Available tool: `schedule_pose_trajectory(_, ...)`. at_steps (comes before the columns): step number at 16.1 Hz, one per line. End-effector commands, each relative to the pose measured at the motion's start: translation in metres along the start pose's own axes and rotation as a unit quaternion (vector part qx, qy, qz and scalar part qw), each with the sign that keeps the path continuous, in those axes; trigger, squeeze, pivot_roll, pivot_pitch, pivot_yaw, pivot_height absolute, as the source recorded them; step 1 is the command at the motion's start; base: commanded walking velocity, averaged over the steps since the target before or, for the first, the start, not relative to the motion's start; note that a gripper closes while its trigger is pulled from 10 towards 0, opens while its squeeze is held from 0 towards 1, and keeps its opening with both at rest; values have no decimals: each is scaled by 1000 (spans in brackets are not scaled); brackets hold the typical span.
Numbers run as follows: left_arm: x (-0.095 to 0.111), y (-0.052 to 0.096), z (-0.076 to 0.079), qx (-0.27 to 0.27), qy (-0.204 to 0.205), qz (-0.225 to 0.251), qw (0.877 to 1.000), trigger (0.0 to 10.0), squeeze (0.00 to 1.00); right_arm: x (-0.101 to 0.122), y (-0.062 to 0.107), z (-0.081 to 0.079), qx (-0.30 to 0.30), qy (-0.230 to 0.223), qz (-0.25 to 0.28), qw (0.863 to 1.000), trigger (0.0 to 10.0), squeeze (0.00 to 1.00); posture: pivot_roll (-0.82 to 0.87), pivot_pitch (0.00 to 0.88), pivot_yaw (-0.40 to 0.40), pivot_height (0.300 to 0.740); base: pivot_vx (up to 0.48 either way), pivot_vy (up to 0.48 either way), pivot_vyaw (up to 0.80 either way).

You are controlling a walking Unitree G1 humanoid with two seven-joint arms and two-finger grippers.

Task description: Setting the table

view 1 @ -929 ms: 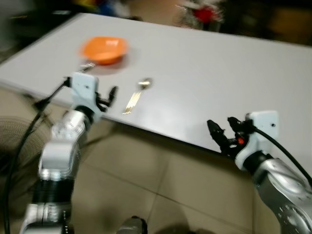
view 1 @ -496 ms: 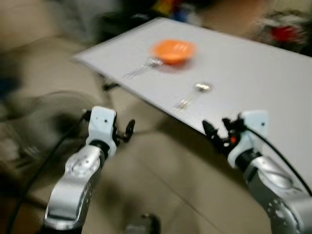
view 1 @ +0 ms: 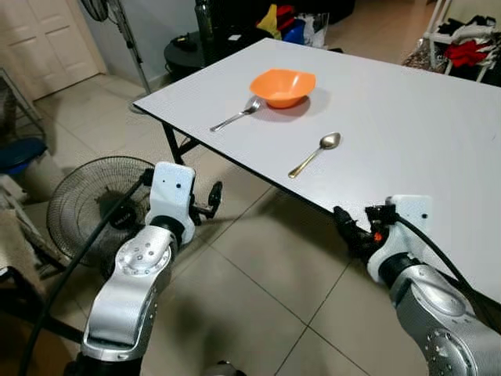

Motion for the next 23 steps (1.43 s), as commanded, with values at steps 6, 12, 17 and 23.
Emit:
schedule_pose_trajectory(6, -6, 0, -13, 17, 4, -21, 1000, 10000, 0, 8, -11, -11, 22, -10, 12, 1000, 10000, 0, 24, 0, 88, 740, 0, 246, 0)
schedule_pose_trajectory(12, 1, 0, -18, 26, 17, -14, 999, 10000, 0, 15, -21, -15, 44, -20, 20, 999, 10000, 0, 43, 0, 77, 740, 0, 309, 0)
schedule_pose_trajectory(17, 1, -5, -19, 21, 15, -20, 999, 10000, 0, 14, -21, -13, 36, -31, 20, 999, 10000, 0, 22, 0, 103, 740, 0, 317, 0)
schedule_pose_trajectory(23, -1, -5, -20, 22, 18, -23, 999, 10000, 0, 14, -21, -11, 38, -27, 17, 999, 10000, 0, 19, 0, 85, 740, 0, 315, 0)
Point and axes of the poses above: a point about 5 cm out from each wrist's last joint towards the gripper, its own y axis pointing back from the gripper into the wrist, its own x axis along the axis of the wrist's last joint, z = x × y, the point moved 6 cm from there along -y, pointing out of the wrist towards the gripper, and after that the axes turned 10 degrees about y, right-handed, at the moved point
